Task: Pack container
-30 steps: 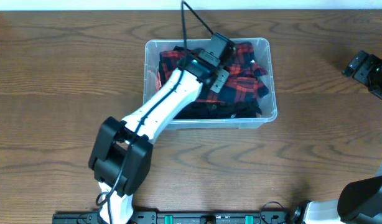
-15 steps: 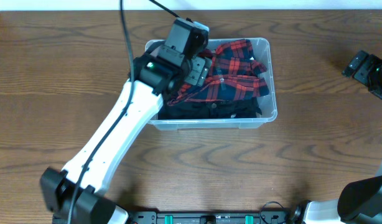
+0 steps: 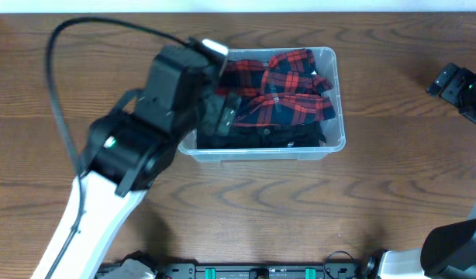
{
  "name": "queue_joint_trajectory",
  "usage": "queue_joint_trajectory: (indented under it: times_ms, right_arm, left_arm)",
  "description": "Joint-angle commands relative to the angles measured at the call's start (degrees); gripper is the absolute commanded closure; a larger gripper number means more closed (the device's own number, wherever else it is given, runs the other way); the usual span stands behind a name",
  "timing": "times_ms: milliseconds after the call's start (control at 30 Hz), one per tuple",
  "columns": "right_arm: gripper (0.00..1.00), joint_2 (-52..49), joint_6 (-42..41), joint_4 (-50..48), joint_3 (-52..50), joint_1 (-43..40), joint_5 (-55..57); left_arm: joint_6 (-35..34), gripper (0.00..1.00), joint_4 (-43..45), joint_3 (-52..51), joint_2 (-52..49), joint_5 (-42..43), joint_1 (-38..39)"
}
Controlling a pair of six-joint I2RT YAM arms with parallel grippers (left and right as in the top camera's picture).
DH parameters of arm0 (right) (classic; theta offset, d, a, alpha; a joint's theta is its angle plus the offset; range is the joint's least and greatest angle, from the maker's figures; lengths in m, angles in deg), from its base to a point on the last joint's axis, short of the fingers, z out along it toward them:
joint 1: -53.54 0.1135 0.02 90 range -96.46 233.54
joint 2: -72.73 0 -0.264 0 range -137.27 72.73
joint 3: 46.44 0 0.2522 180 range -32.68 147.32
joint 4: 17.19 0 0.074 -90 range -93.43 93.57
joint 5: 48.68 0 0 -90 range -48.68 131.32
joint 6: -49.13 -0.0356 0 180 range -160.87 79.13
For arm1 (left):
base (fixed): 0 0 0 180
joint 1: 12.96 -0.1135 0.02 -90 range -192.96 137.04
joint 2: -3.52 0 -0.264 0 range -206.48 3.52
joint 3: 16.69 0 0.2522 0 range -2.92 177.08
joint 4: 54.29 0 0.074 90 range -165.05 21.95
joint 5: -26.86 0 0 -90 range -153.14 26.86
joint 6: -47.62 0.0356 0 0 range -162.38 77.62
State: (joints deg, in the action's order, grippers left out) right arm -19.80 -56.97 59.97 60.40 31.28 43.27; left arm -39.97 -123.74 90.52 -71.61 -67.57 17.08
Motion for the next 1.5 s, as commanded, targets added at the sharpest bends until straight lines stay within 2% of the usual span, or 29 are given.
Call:
queue_joint_trajectory:
  times_ms: [0,100,400,567,767,900,1033,1200,1467]
  right_arm:
    - [0.01,-0.2,-0.6,0.1,-0.1,-0.2,0.2]
    - [0.01,-0.2,-0.6,0.1,-0.1,-0.2,0.2]
    - [0.01,-0.2,-0.6,0.1,-0.1,-0.2,0.2]
    - [0.01,-0.2,-0.6,0.1,-0.1,-0.2,0.2]
    - [0.01,-0.2,-0.6,0.1,-0.1,-0.2,0.2]
    - [0.01,-0.2,-0.6,0.1,-0.1,-0.2,0.2]
    - [0.01,-0.2,-0.6,0.1,-0.1,-0.2,0.2]
    - [0.01,-0.2,-0.6,0.1,-0.1,-0.2,0.2]
    - [0.01,-0.2,-0.6,0.1,-0.1,-0.2,0.2]
  left_arm:
    - [0.4,0.02,-3.3,-0.1,2.8,0.0,-0.1]
    - [0.3,0.02,-7.5,-0.1,6.1,-2.5,-0.1]
    - [-0.1,0.02,-7.8,-0.4,18.1,-9.5,-0.3]
    - [-0.3,0.02,-3.7,-5.4,25.8,-5.4,-8.4]
    - [-0.3,0.02,16.8,-25.7,38.2,2.4,-19.6]
    - [-0.3,0.02,33.0,-41.9,46.8,7.8,-22.8]
    - [-0.3,0.02,44.5,-55.2,53.5,13.1,-25.0]
    - [-0.3,0.02,50.9,-68.4,61.3,16.9,-25.9]
    - [-3.0,0.02,52.2,-82.2,71.0,17.5,-25.9]
